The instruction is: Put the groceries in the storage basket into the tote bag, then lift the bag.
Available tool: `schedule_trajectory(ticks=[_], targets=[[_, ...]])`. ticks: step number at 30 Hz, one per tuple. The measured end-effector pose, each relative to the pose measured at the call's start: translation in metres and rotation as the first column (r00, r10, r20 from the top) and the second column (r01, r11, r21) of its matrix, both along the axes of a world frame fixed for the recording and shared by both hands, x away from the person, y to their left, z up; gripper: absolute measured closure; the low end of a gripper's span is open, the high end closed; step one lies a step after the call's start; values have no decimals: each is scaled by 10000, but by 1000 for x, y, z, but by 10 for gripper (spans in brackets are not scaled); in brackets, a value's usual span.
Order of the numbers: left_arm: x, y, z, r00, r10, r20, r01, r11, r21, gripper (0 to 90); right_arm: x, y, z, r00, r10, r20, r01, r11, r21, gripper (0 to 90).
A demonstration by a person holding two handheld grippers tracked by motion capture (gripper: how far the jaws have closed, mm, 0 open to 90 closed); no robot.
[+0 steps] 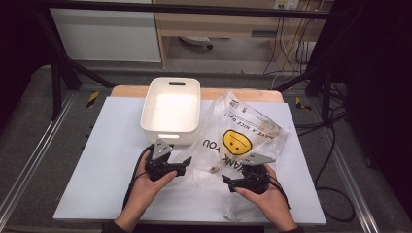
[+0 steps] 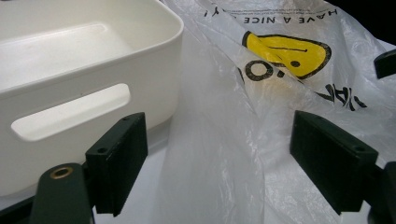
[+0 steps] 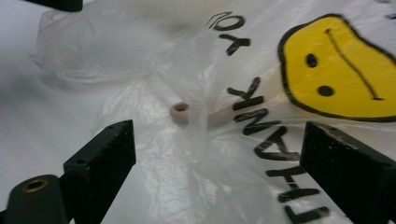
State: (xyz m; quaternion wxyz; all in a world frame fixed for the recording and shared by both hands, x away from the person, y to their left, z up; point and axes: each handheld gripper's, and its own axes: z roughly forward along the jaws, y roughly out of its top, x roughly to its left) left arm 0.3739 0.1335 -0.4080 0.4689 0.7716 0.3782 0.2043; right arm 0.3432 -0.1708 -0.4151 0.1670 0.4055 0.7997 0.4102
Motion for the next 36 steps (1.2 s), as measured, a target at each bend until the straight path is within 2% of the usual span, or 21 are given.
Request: schedule_trajectory(ticks=[4, 8, 13, 18, 22, 32, 35, 36], targets=[[2, -2, -1, 10000, 4, -98, -3, 9999, 111, 188, -3, -17, 5, 9981, -474, 391, 472, 9989, 65, 65], [5, -4, -3, 9997, 14, -227, -10, 9999, 166, 194, -5, -38, 7, 9931, -1057, 514, 1051, 9944, 144, 49], [10, -6, -8, 9992, 8, -392, 3, 9996, 275, 201, -11, -65, 7, 9842, -1703, 479, 1689, 9852, 306, 49], [13, -6, -11, 9990, -12, -450, 30, 9992, 390, 201, -17, -82, -1, 9775, -2093, 246, 2089, 9778, 165, 51], [16, -5, -13, 9986, 17, -531, 10, 9987, 513, 202, -23, -91, -5, 9717, -2361, 97, 2358, 9715, 226, 53], [27, -9, -27, 9955, -131, -942, 223, 9950, 973, 219, -23, -96, -9, 9685, -2488, -83, 2489, 9683, 220, 55], [30, -12, -33, 9932, -237, -1137, 367, 9928, 1136, 290, -23, -96, -10, 9680, -2505, -151, 2507, 9679, 149, 53], [31, -13, -36, 9924, -306, -1194, 455, 9913, 1236, 341, -23, -96, -10, 9675, -2520, -197, 2523, 9676, 127, 52]])
